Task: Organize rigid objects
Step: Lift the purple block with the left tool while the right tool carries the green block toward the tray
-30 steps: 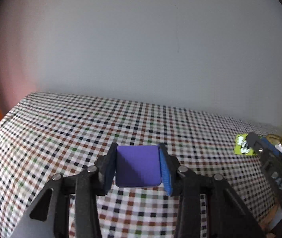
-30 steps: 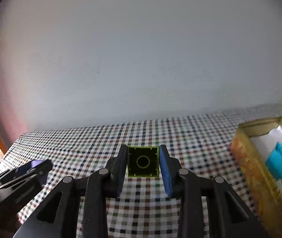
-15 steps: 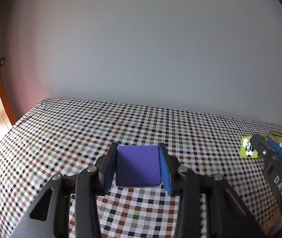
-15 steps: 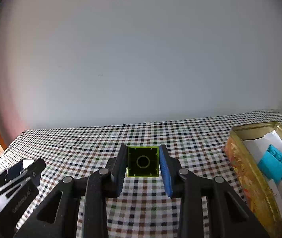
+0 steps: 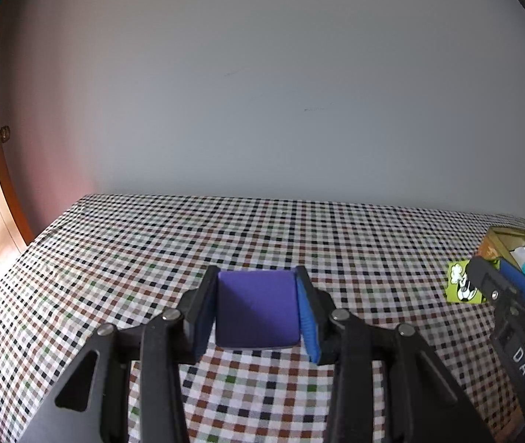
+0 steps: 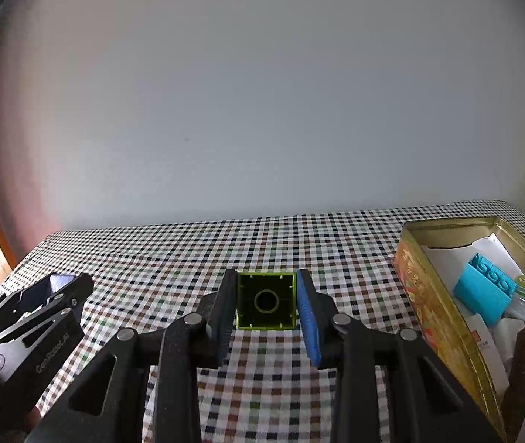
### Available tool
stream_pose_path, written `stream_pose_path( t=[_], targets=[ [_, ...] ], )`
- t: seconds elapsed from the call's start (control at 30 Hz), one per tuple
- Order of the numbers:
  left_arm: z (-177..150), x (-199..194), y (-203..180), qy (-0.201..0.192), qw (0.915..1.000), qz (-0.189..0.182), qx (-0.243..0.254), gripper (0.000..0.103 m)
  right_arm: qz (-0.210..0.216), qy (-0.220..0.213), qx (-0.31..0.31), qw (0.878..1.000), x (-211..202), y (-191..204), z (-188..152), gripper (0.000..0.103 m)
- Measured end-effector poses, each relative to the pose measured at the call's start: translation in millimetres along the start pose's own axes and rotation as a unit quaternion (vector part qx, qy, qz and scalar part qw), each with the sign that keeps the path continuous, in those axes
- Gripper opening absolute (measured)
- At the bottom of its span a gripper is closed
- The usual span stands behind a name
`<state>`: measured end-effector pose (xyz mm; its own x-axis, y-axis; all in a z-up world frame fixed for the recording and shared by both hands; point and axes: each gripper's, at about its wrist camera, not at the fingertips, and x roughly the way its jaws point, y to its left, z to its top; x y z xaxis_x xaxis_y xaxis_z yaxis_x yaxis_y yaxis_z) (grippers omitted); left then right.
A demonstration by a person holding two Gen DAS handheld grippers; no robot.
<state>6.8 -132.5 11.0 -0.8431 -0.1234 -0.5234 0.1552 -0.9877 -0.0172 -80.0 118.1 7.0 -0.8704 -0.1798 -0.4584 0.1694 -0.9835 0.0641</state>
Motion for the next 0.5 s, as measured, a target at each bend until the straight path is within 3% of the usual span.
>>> stream_pose_path(
  t=[0.23,0.5],
  targets=[
    [1,-25,-6,-0.003,1.0000,-0.004,0.003,0.039,0.013,0.002,-0.011,1.000,-19,-15,-7,0.034],
    [-5,-46,-52,-0.009,0.9998,-0.006,0.013,0.039,0.016,-0.005,-0.027,1.000,-36,-27,-9,0.034]
  ],
)
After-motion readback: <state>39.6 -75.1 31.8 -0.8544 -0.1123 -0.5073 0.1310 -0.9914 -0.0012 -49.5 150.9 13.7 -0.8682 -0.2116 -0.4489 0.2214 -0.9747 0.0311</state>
